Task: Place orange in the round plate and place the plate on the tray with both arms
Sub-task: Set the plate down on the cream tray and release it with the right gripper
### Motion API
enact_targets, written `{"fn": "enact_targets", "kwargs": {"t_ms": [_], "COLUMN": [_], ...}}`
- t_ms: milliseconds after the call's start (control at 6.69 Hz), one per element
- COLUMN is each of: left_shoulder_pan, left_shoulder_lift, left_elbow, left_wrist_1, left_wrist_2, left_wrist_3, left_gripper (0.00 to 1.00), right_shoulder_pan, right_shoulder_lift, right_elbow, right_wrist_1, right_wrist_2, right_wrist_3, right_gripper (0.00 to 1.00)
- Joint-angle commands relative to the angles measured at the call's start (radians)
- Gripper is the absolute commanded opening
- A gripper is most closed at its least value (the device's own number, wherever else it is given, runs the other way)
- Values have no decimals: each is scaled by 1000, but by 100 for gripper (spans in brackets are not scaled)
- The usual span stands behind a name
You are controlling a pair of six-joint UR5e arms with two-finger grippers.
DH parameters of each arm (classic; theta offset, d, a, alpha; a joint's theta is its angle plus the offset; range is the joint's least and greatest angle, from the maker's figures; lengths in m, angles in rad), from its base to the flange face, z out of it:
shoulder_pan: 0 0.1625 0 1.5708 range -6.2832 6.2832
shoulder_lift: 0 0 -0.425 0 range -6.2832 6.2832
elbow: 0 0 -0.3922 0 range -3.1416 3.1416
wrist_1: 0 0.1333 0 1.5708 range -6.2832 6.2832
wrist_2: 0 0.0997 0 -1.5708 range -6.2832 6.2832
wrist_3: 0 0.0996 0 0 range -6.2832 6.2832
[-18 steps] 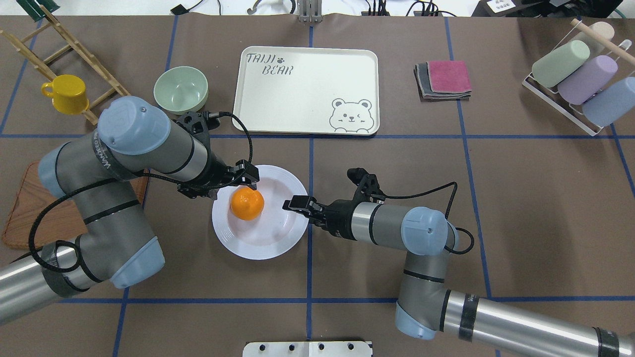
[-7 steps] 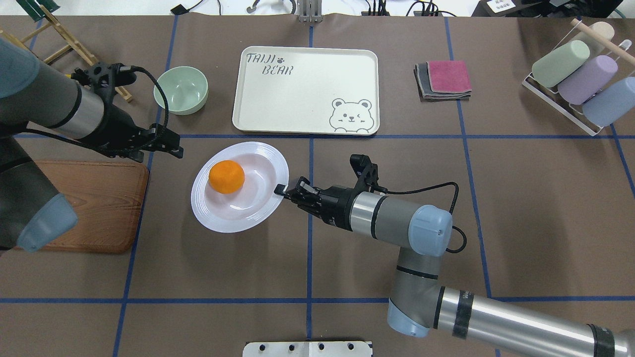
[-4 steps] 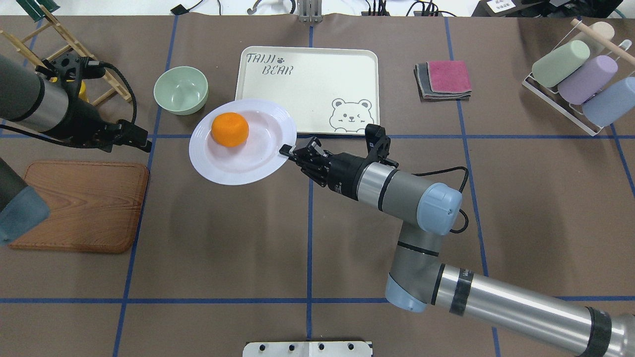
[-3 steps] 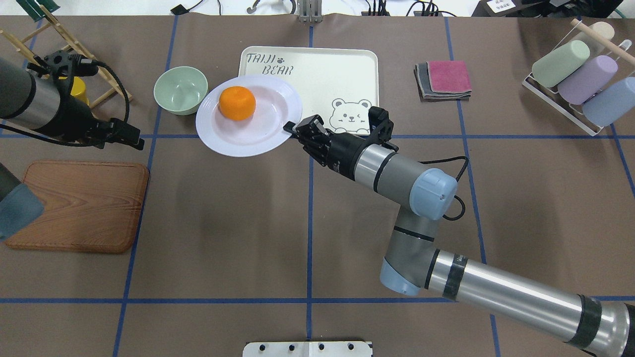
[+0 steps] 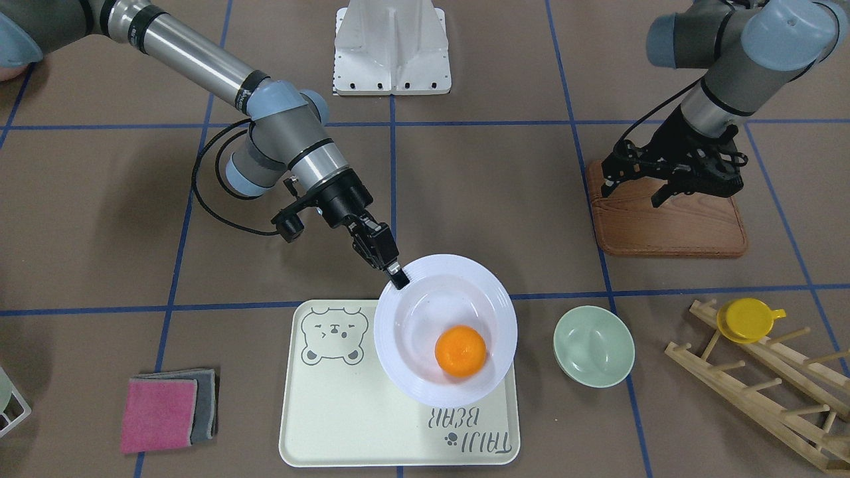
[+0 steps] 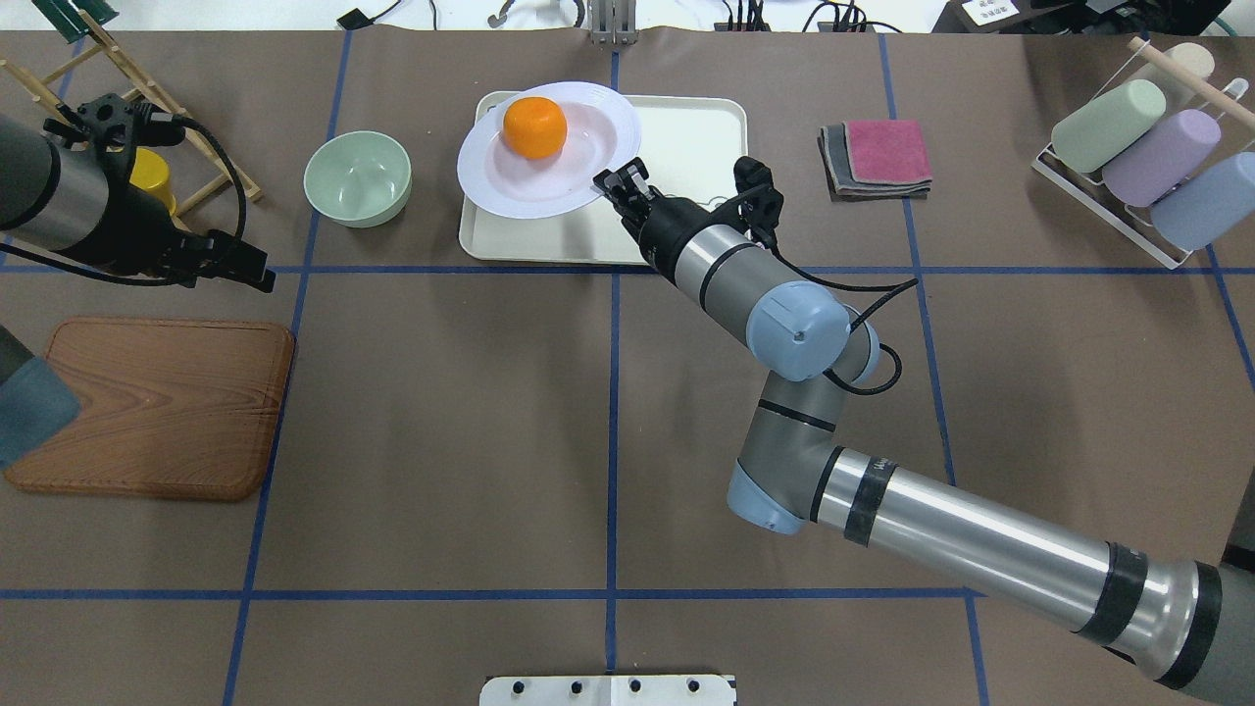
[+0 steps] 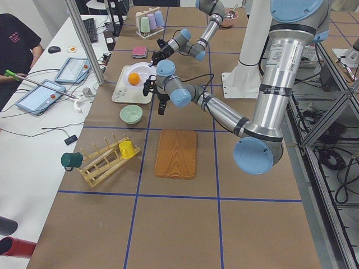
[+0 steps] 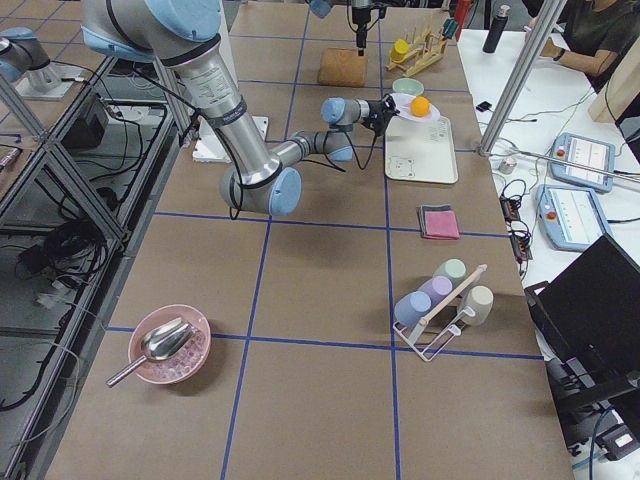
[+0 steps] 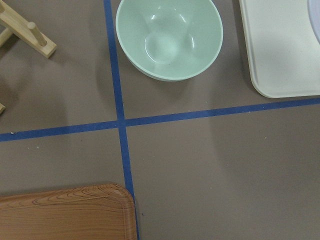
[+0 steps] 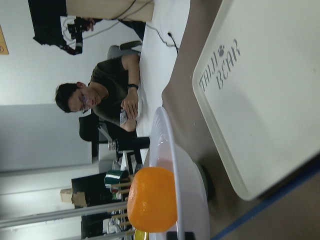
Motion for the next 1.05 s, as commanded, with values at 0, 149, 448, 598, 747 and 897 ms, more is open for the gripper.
{"fn": "enact_targets", "kwargs": {"t_ms": [0, 149, 448, 598, 747, 897], "left_shoulder_pan": [-3, -3, -4, -6, -10, -16], "left_shoulder_lift": [0, 0, 0, 0, 0, 0], "left_elbow": [0, 0, -3, -3, -3, -4], "left_wrist_1": [0, 0, 0, 0, 0, 0], "left_wrist_2": [0, 0, 0, 0, 0, -1], "left_wrist_3": [1, 1, 0, 0, 1, 1], "left_gripper": [96, 96, 96, 96, 96, 96], "right_shoulder_pan": [-1, -13, -24, -15, 20, 69], "right_shoulder_lift": [23, 29, 24, 24, -2, -105], "right_elbow": [-13, -35, -71, -51, 28, 205], "right_wrist_1": [-163, -166, -206, -242, -269, -389], "right_wrist_2": [-48, -65, -79, -47, 136, 332], "right_wrist_3": [41, 44, 41, 9, -140, -281], "right_gripper": [12, 12, 51, 100, 100, 100]}}
